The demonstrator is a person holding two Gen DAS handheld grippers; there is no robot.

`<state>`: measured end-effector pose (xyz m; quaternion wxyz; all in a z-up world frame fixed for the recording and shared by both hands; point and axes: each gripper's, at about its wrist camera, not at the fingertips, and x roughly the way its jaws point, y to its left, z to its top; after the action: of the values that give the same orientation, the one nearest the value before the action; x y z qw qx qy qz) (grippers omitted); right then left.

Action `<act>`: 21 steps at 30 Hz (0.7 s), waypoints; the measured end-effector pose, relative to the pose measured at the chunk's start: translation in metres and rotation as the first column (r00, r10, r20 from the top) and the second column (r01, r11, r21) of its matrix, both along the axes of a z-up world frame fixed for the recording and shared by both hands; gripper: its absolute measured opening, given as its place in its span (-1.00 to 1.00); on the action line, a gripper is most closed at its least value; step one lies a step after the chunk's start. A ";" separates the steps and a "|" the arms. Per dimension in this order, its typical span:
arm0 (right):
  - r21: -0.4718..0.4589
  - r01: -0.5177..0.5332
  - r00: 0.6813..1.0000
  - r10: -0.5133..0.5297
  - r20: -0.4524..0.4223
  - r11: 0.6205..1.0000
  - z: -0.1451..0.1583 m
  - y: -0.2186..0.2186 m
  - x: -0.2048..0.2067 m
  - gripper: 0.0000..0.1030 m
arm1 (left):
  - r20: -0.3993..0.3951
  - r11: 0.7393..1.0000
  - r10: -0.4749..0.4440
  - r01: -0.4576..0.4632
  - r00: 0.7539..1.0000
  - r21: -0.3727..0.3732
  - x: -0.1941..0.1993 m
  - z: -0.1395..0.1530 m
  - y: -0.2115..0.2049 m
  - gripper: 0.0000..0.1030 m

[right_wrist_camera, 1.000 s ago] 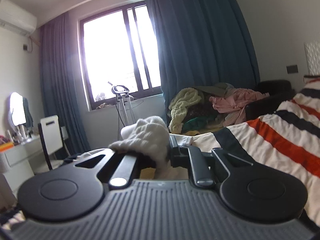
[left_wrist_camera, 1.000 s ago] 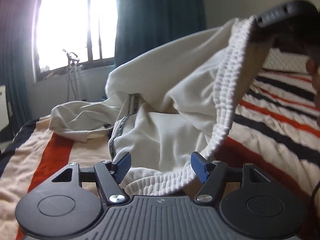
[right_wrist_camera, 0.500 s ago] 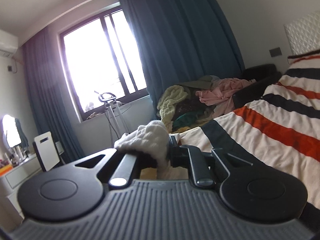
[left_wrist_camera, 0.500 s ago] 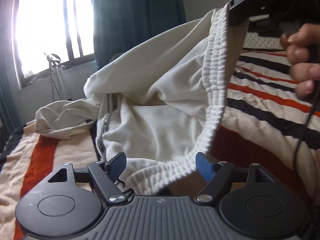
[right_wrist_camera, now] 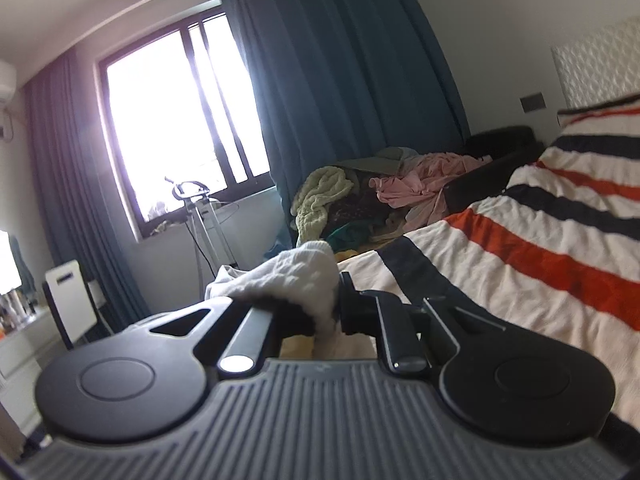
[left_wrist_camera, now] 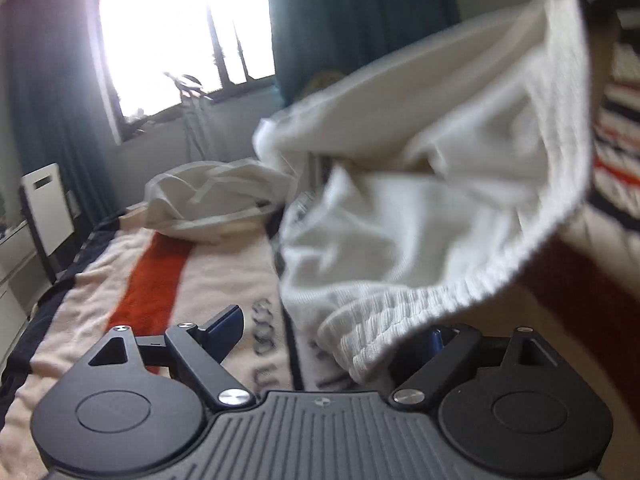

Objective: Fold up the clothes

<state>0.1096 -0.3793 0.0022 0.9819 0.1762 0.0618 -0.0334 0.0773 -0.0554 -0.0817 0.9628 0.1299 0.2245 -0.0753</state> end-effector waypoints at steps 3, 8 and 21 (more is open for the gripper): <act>-0.018 -0.004 1.000 0.004 -0.018 1.000 -0.002 0.004 0.003 -0.74 | 0.006 0.997 0.037 -0.037 0.999 -0.072 0.004 0.007 0.013 0.72; -0.055 -0.006 1.000 0.005 -0.021 0.998 -0.003 0.012 0.001 -0.74 | -0.053 0.986 0.040 -0.048 0.998 -0.158 0.013 0.005 0.023 0.76; -0.122 0.011 0.999 -0.016 -0.040 0.992 -0.011 0.026 -0.006 -0.74 | 0.015 0.992 -0.002 0.004 1.000 -0.127 -0.003 0.003 0.021 0.74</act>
<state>0.1033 -0.3537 -0.0085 0.9891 0.1155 0.0784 -0.0474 0.0742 -0.0340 -0.0791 0.9706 0.0694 0.2121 -0.0897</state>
